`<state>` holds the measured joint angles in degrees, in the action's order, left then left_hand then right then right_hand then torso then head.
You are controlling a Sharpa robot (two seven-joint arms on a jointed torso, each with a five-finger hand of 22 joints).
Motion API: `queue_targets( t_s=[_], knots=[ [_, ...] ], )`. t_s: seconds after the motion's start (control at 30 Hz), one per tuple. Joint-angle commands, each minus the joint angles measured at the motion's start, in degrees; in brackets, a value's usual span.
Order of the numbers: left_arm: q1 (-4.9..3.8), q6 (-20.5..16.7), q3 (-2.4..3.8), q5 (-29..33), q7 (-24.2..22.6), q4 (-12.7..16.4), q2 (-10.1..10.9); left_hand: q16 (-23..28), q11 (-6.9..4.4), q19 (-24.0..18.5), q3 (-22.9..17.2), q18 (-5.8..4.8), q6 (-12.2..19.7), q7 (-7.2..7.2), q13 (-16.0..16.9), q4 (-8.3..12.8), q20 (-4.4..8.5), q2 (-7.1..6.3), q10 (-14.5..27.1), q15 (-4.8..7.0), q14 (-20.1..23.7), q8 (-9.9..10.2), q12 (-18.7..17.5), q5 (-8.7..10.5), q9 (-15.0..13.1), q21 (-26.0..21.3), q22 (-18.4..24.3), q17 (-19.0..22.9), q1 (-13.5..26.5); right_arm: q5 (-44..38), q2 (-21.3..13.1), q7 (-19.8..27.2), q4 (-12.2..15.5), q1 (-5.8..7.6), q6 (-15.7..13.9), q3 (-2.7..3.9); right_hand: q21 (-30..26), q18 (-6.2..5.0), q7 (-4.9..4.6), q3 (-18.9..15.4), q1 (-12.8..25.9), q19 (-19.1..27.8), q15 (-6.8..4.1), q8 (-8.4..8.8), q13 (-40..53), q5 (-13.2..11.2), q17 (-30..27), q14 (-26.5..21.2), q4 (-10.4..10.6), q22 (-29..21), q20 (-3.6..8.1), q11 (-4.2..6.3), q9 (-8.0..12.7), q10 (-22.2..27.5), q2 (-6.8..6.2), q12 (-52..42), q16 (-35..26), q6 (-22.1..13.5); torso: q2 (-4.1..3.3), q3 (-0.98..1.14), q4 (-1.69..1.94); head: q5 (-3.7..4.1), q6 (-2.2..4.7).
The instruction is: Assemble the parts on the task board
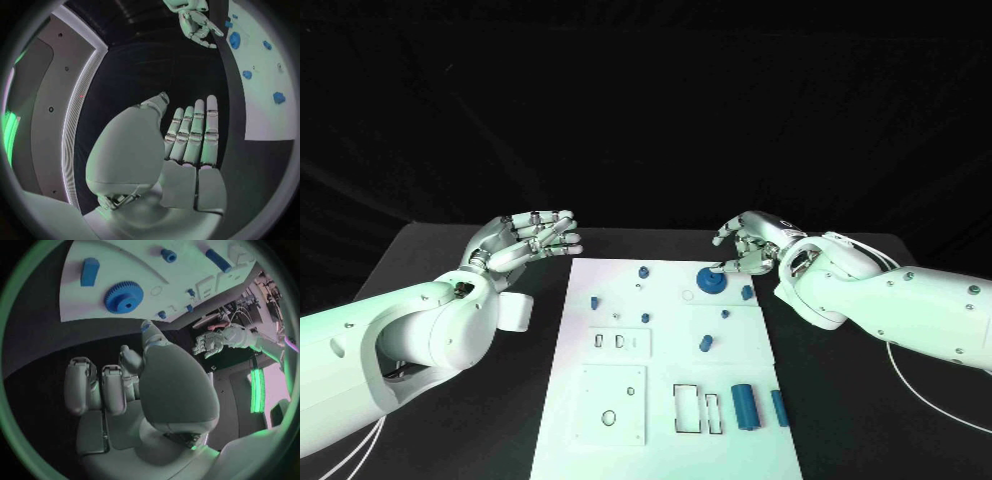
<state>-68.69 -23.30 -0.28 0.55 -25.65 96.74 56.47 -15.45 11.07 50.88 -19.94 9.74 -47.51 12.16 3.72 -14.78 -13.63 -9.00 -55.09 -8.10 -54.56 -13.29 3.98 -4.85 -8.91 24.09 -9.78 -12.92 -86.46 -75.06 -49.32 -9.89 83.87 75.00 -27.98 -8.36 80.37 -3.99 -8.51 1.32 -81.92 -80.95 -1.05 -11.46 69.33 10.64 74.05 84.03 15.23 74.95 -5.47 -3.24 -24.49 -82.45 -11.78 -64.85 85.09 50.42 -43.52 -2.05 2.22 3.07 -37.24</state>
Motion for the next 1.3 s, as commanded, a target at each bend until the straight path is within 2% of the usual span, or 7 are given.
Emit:
queue_targets(
  t_s=[0.03,0.23,0.27,0.33,0.7,1.3],
  knots=[
    [-0.07,1.36,0.04,0.31,-0.98,-0.10,-0.22,0.26,-0.12,-0.26,-0.04,0.55,0.43,1.10,-0.03,0.07,0.00,-0.17,0.45,-0.20,0.39,0.18,-0.27,0.37,0.05,0.08,0.07,-0.08,0.54,4.93,-0.09,1.51,-0.79,0.07,5.43,0.00,1.41,1.17,-0.31,-2.04,-1.03,-1.42,0.97,-1.75,14.23,0.23,8.07,4.45,1.23,4.12,-0.60,-0.61,-0.85,-3.34,0.48,-19.41,2.55,-1.12,0.08,0.37,-0.36,0.22,0.04],
    [-0.06,1.38,0.04,0.36,-0.93,-0.28,-0.38,0.30,-0.13,-0.28,-0.05,0.56,0.44,1.10,-0.02,0.08,0.00,-0.14,0.45,-0.20,0.41,0.19,-0.27,0.36,0.05,0.08,0.08,-0.09,0.54,4.66,0.71,0.64,-2.55,0.05,7.45,-0.01,1.98,1.32,-0.43,-2.23,-1.16,-1.96,1.13,-2.42,16.30,0.30,9.64,4.71,1.35,4.97,-0.73,-0.95,-1.09,-4.45,1.01,-21.28,3.11,-1.56,-0.02,0.60,-0.35,0.23,-0.15],
    [-0.06,1.38,0.03,0.36,-0.92,-0.30,-0.40,0.30,-0.13,-0.28,-0.05,0.56,0.44,1.10,-0.02,0.08,0.00,-0.14,0.45,-0.20,0.41,0.19,-0.27,0.36,0.05,0.08,0.08,-0.09,0.54,4.39,0.93,0.49,-2.80,0.01,7.83,-0.01,2.09,1.36,-0.44,-2.20,-1.20,-2.06,1.15,-2.49,16.39,0.31,9.83,4.75,1.35,5.13,-0.75,-0.96,-1.11,-4.49,1.11,-21.35,3.18,-1.59,-0.03,0.58,-0.29,0.26,-0.13],
    [-0.06,1.39,0.03,0.37,-0.89,-0.33,-0.43,0.30,-0.13,-0.28,-0.05,0.56,0.44,1.10,-0.02,0.08,0.00,-0.14,0.45,-0.20,0.41,0.19,-0.27,0.36,0.05,0.08,0.08,-0.09,0.54,4.04,1.32,0.25,-3.15,-0.10,8.48,-0.02,2.58,1.52,-0.44,-2.05,-1.29,-2.51,1.18,-2.76,17.07,0.30,10.58,4.89,1.34,5.79,-0.79,-0.97,-1.19,-4.94,1.45,-21.97,3.42,-1.53,0.04,0.38,-0.21,0.35,-0.23],
    [-0.06,1.31,0.03,0.38,-0.77,-0.40,-0.30,0.34,-0.14,-0.28,-0.08,0.57,0.44,1.11,-0.02,0.08,-0.01,-0.08,0.47,-0.19,0.43,0.19,-0.28,0.34,0.05,0.09,0.09,-0.11,0.55,3.14,3.02,-0.14,-4.24,-0.85,9.95,-0.07,3.07,1.68,-0.37,-1.61,-1.22,-2.96,1.20,-3.35,17.61,0.28,11.18,5.00,1.32,6.48,-0.84,-0.93,-1.34,-5.27,2.29,-22.45,3.64,-1.16,0.06,0.21,-0.21,0.25,-0.91],
    [-0.07,1.19,0.04,0.38,-0.63,-0.26,-0.14,0.41,-0.14,-0.29,-0.13,0.58,0.43,1.14,-0.02,0.09,-0.02,-0.01,0.49,-0.19,0.46,0.20,-0.29,0.32,0.05,0.09,0.10,-0.13,0.56,3.88,3.87,-0.16,-5.06,-1.54,11.10,-0.12,3.39,1.77,0.04,-0.09,-2.06,-3.23,0.94,-4.01,17.96,0.29,11.42,5.02,1.14,7.00,-0.66,-0.58,-1.28,-5.48,3.84,-22.73,3.75,0.56,0.10,0.37,-0.32,0.19,-1.27]
  ],
)
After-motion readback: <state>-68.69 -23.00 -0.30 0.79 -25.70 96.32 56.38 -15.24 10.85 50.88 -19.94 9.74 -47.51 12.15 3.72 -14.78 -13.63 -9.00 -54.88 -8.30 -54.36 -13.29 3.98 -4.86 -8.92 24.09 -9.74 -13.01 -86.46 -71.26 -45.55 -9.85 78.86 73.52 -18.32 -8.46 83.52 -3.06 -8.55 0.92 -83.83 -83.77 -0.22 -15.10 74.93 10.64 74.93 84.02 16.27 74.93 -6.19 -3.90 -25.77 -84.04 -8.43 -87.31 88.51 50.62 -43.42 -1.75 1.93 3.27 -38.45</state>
